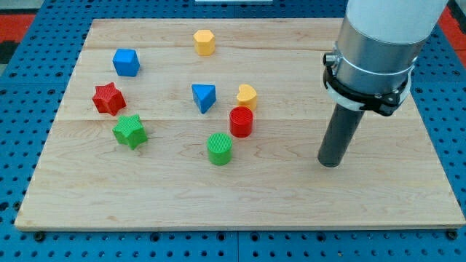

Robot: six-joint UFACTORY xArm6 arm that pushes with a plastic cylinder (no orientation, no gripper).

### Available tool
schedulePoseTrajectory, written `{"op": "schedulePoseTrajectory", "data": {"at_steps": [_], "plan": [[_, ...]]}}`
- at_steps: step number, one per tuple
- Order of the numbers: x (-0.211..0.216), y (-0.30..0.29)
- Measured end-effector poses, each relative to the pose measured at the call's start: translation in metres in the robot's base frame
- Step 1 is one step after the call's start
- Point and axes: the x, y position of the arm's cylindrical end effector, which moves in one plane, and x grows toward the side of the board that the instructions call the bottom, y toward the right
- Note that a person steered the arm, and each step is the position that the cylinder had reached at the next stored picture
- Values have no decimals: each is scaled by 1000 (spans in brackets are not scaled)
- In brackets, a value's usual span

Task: Slide the green circle towards the left side green star

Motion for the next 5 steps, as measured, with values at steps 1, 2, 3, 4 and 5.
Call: {"op": "schedulePoseTrajectory", "data": {"at_steps": [1,2,3,4,5], "plan": [[0,-25],[13,-57],[3,-111],[-10,-154],[-11,-178]]}}
